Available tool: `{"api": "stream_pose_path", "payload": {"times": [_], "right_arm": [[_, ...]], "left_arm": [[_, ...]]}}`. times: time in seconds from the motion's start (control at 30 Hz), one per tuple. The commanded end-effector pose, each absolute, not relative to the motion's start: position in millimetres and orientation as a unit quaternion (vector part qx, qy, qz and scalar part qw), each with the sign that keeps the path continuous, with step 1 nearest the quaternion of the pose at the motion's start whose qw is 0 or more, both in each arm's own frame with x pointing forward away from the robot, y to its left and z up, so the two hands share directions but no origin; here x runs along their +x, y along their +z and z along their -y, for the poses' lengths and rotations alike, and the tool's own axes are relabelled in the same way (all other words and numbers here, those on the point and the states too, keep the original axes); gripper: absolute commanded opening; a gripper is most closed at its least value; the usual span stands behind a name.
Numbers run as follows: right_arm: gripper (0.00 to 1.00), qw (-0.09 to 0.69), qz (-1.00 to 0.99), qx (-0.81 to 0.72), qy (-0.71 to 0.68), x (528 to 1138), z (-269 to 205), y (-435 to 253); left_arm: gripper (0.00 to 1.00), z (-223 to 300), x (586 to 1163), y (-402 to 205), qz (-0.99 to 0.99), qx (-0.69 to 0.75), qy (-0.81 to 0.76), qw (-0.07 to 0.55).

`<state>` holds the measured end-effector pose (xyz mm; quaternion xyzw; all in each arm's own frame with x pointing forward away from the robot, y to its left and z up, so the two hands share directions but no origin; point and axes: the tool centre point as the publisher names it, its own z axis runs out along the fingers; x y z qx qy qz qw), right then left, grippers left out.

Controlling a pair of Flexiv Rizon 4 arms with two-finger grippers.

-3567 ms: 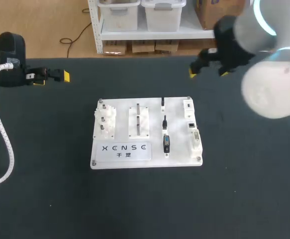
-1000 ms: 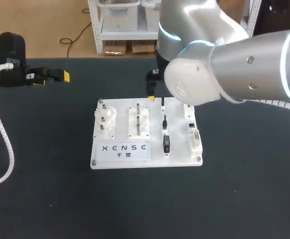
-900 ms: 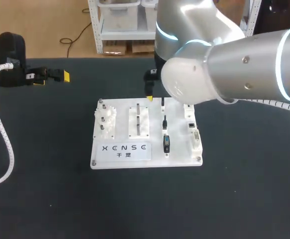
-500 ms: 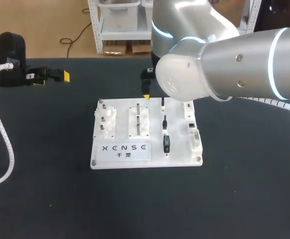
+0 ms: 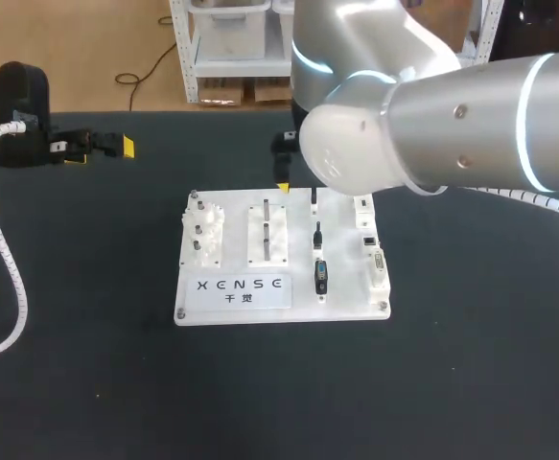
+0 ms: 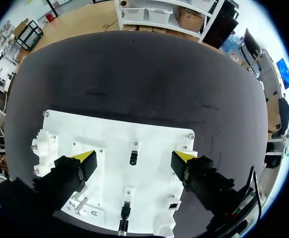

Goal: Insert the USB connector, Ethernet cable, and multi-pin plug into their matching sockets one by one.

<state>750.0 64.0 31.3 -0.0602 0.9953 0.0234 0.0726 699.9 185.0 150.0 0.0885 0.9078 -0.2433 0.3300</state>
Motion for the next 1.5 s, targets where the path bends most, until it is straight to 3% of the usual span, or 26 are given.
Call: {"api": "stream_pose_path", "payload": {"times": [0.03, 0.5, 0.53, 0.67, 0.9, 1.5], "right_arm": [[1.00, 0.077, -0.996, -0.040, 0.011, 751.0, -65.1, 29.3], [1.00, 0.055, -0.998, 0.008, -0.009, 750.9, -66.4, 20.2], [0.97, 0.054, -0.998, 0.010, -0.009, 751.0, -66.2, 19.4], [0.49, 0.044, -0.999, 0.018, -0.010, 752.3, -64.5, 16.4], [0.37, 0.034, -0.999, 0.023, -0.007, 753.7, -62.6, 13.5], [0.24, 0.019, -1.000, 0.015, -0.007, 751.9, -67.7, 6.8]], "left_arm": [[1.00, -185.0, 700.0, 150.0, -0.908, 0.088, -0.243, 0.330], [1.00, -185.0, 700.0, 150.0, -0.908, 0.088, -0.243, 0.330], [1.00, -185.0, 700.0, 150.0, -0.908, 0.088, -0.243, 0.330], [1.00, -185.0, 700.0, 150.0, -0.908, 0.088, -0.243, 0.330], [1.00, -185.0, 700.0, 150.0, -0.908, 0.088, -0.243, 0.330], [1.00, -185.0, 700.0, 150.0, -0.908, 0.088, -0.243, 0.330]]}}
